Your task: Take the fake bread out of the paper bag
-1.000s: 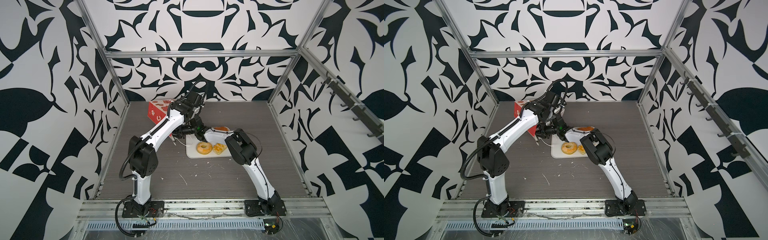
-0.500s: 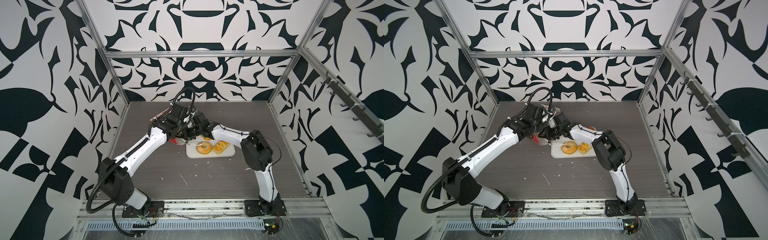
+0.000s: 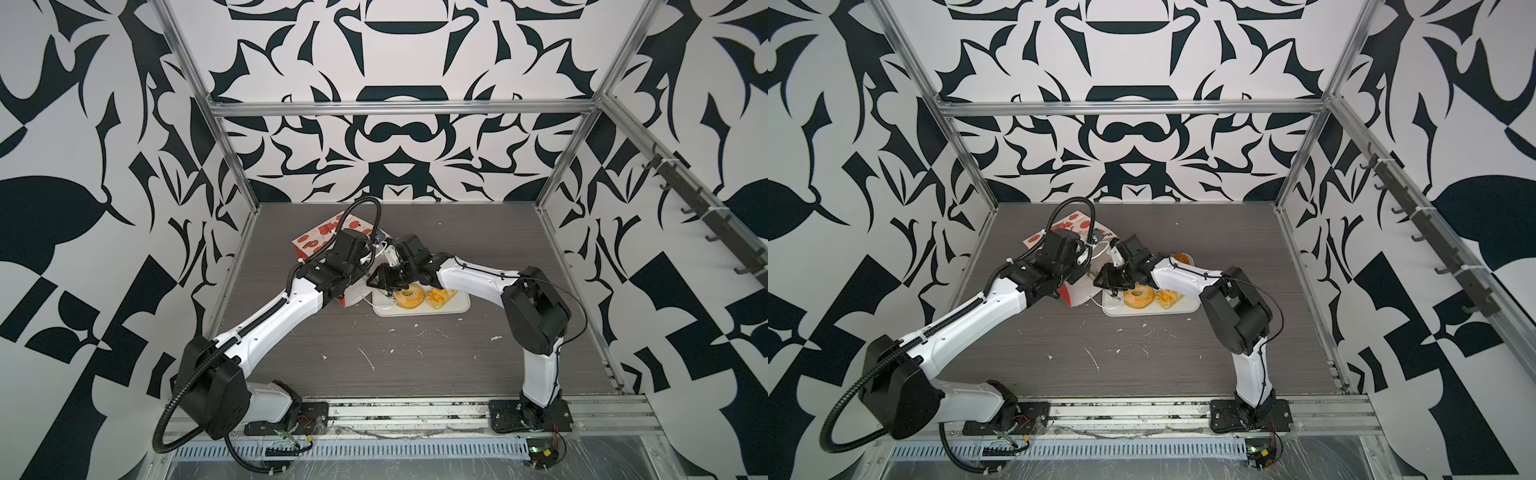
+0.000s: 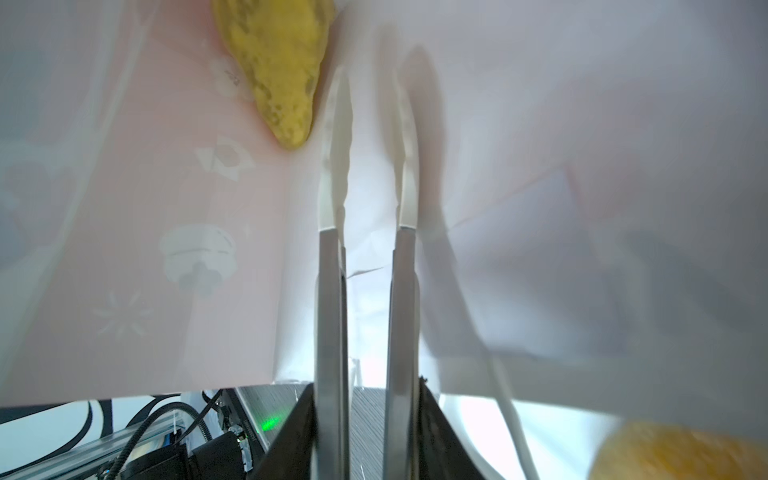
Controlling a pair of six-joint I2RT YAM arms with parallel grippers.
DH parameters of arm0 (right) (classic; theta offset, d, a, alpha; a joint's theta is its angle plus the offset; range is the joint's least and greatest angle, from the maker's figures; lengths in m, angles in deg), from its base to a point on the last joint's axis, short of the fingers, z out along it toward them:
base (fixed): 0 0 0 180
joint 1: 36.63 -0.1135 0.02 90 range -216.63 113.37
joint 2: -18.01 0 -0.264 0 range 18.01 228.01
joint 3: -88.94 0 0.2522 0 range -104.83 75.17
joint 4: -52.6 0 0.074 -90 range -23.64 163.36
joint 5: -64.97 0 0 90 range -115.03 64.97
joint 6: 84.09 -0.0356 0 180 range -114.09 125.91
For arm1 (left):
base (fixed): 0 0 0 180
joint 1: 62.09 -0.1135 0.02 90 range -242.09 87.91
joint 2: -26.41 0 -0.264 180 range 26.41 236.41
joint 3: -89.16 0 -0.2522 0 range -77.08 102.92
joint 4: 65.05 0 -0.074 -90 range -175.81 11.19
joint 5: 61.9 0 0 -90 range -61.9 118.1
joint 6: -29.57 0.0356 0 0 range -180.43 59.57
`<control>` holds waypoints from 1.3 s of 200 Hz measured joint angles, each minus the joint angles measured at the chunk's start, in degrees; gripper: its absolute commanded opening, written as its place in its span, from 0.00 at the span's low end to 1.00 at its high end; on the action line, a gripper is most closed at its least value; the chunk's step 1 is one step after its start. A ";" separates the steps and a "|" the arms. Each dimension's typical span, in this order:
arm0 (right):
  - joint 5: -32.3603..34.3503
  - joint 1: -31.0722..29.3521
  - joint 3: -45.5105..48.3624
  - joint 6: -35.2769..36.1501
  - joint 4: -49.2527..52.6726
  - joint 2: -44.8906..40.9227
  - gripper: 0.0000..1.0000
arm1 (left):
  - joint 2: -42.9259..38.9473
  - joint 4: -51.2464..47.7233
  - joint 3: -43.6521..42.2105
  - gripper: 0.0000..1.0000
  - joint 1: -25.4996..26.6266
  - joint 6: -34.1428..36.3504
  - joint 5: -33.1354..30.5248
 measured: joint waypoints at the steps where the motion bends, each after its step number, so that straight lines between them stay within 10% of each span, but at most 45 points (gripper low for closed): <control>1: 0.02 0.00 0.20 0.00 -0.02 -0.17 0.37 | -0.04 0.04 -0.04 0.00 0.02 0.00 0.02; 123: 4.98 -0.04 5.81 1.42 -1.79 -9.14 0.37 | -12.74 4.48 -11.43 0.00 -1.36 -0.22 6.54; 260: 2.19 -5.88 -4.46 0.50 -3.43 2.38 0.44 | -12.09 5.31 -13.00 0.00 -1.97 -1.90 10.27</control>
